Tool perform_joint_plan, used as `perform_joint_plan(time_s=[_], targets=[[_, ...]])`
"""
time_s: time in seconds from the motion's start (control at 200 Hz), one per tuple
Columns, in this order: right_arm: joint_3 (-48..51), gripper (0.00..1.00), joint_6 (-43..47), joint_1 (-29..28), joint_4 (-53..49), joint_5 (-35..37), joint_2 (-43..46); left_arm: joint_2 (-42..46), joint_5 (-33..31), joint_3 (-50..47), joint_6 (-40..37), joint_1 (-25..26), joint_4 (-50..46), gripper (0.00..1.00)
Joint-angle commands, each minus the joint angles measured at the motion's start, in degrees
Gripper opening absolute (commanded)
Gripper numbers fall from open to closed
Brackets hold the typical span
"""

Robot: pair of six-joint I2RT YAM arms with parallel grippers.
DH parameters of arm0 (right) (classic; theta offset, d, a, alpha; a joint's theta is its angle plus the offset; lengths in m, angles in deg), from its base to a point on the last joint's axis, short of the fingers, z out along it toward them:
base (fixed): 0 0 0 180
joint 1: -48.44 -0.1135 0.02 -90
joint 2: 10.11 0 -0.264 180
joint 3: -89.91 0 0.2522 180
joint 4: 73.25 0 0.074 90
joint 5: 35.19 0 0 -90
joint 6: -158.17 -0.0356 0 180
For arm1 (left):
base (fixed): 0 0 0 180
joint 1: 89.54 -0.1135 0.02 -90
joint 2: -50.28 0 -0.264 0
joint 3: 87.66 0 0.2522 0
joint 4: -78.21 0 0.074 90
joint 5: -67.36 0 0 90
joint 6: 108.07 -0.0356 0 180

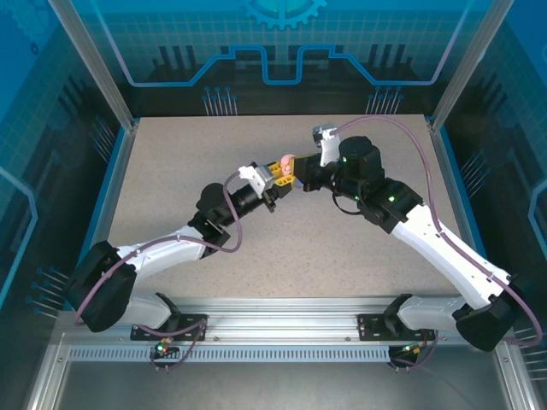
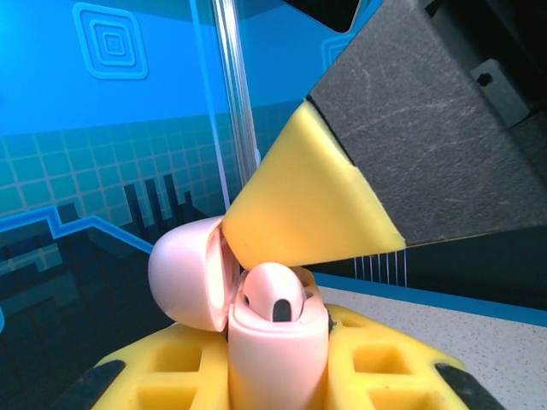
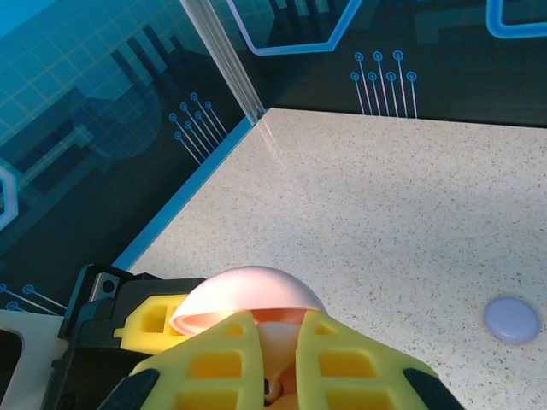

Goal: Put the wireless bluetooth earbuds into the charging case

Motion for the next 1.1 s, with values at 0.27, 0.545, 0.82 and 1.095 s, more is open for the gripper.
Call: perform_joint_plan(time_s=[0.27,0.545,0.82,1.095], targets=[[-3.2,0.25,-1.5,0.6,-7.3,1.5,-3.6,0.9,1.5,1.7,0.1,0.5,4.8,0.00],[-6.0,0.40,-3.4,1.6,-8.0,0.9,-3.7,0.2,1.3,1.5,0.8,0.6,4.9,0.00],[-6.1,0.59,-5.2,3.3,-7.3,1.3,4.6,-0.3,0.5,1.3,1.5,0.7,4.6,0.00],[-11.5,0.62,-5.0,8.0,-13.3,-1.9,1.2,-0.7,0.8,0.5,1.7,0.7,4.3,0.00]])
